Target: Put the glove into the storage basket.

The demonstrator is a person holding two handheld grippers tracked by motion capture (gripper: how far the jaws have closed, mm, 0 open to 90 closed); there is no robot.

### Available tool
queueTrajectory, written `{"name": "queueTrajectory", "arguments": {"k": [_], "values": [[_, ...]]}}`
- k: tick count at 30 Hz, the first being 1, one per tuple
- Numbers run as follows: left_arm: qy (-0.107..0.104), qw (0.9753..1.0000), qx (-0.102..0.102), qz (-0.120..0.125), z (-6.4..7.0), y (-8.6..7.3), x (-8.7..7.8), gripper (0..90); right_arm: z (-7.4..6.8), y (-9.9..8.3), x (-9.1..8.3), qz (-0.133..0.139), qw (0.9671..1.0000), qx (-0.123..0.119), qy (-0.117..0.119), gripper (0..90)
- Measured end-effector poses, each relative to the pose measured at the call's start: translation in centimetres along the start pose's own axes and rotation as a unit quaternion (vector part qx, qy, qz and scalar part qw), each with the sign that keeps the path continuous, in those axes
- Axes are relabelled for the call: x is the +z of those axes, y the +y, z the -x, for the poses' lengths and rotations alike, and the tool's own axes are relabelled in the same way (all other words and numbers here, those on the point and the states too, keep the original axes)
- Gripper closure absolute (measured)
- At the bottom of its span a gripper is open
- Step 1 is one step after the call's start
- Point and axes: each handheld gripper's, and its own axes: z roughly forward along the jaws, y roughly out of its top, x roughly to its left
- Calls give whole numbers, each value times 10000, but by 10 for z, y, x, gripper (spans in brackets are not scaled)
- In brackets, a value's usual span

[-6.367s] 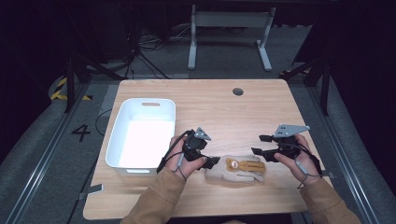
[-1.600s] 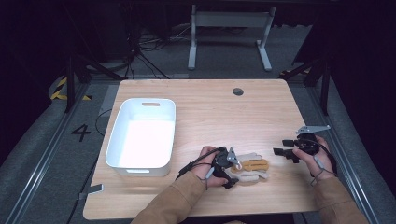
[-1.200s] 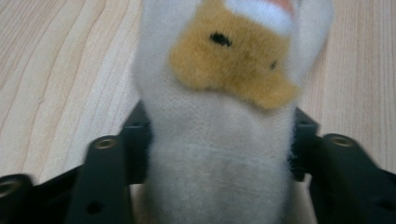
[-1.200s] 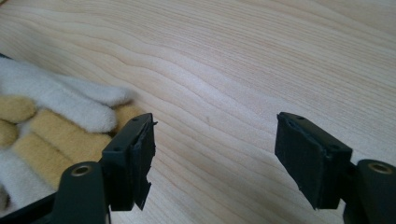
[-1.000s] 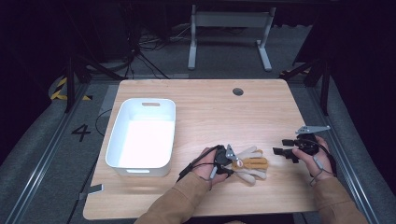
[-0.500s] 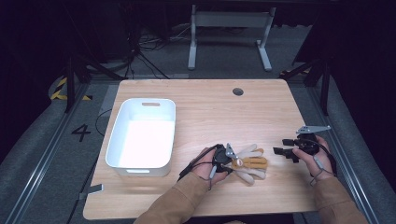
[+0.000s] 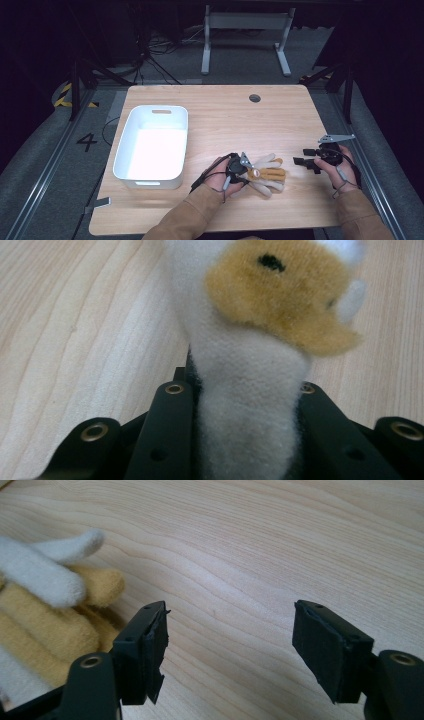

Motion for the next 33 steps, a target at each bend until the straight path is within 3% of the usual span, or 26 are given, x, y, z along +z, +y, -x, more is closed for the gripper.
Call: {"name": "queueTrajectory", "arguments": {"k": [10, 15, 23, 33], "values": [[-80, 9998, -147, 114, 0, 4, -9, 746, 2, -1, 0, -23, 10000, 39, 31, 323], [-71, 9997, -246, 40, -2, 8, -14, 746, 2, 0, -1, -25, 10000, 80, 32, 323], [62, 9991, -427, -39, -11, 13, -22, 745, 5, 1, -1, -13, 10000, 93, 24, 323], [191, 9968, -757, 163, -24, 12, -38, 744, 4, 14, 7, -11, 9999, 43, 98, 323]]}}
